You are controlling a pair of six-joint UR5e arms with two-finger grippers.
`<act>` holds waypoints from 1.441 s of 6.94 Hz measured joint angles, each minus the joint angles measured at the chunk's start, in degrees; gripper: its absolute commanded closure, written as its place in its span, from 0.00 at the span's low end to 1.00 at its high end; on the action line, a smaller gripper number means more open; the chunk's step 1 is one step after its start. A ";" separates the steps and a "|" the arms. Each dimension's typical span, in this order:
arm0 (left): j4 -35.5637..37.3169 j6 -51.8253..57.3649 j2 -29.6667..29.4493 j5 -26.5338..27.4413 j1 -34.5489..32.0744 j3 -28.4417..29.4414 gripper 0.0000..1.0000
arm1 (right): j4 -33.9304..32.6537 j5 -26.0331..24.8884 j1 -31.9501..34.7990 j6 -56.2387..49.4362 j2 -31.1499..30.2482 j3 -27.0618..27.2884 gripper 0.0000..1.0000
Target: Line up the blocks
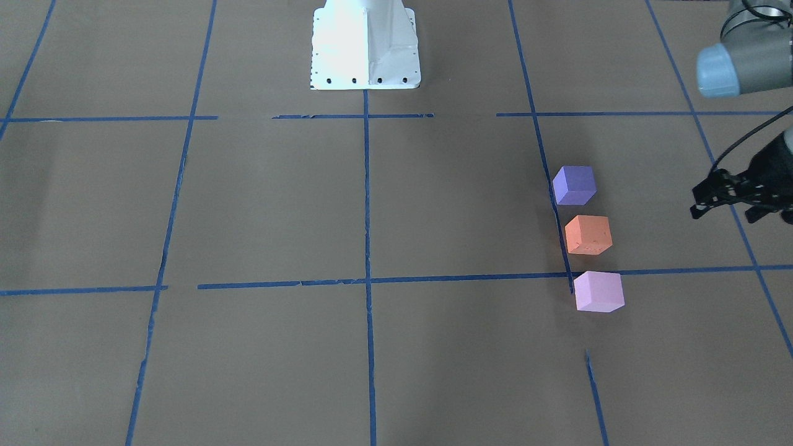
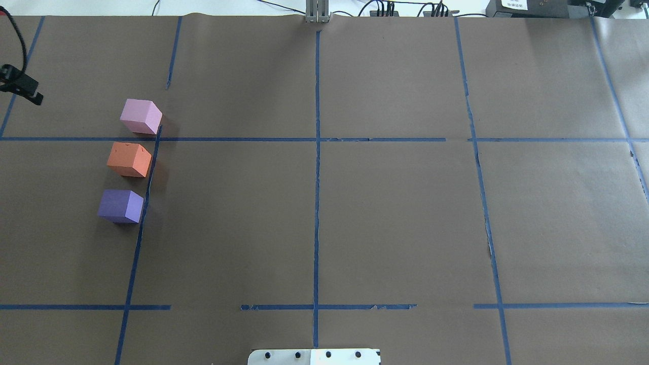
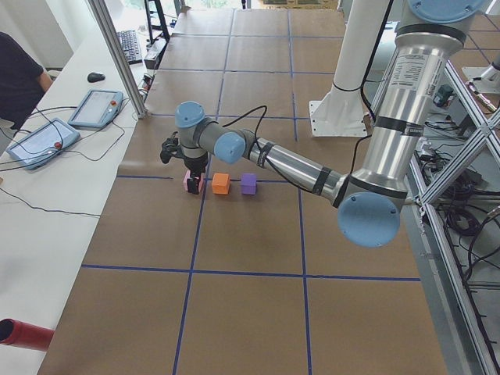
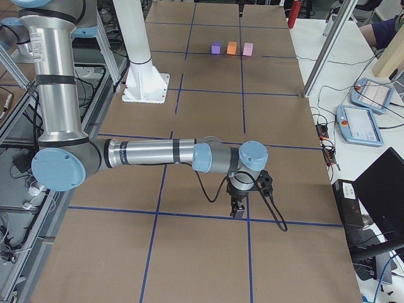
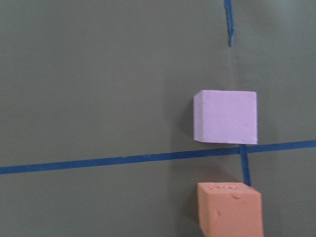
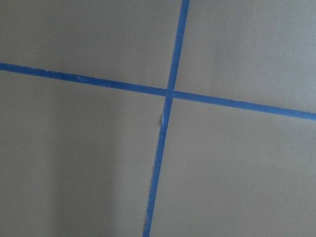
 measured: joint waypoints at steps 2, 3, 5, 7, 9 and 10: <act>0.69 11.69 3.56 -0.55 -9.68 2.37 0.00 | 0.00 0.00 0.00 0.00 0.00 0.00 0.00; 0.55 15.98 4.80 -1.53 -12.51 4.80 0.00 | 0.00 0.00 0.00 0.00 0.00 0.00 0.00; -0.66 17.66 7.91 -5.51 -14.87 8.31 0.00 | 0.00 0.00 0.00 0.00 0.00 0.00 0.00; -1.16 16.08 9.05 -6.88 -16.84 9.87 0.00 | 0.00 0.00 0.00 0.00 0.00 0.00 0.00; -1.23 16.02 9.41 -6.97 -17.28 10.43 0.00 | 0.00 0.00 0.00 0.00 0.00 0.00 0.00; -1.20 16.33 9.56 -6.77 -17.35 10.38 0.00 | 0.00 0.00 0.00 0.00 0.00 0.00 0.00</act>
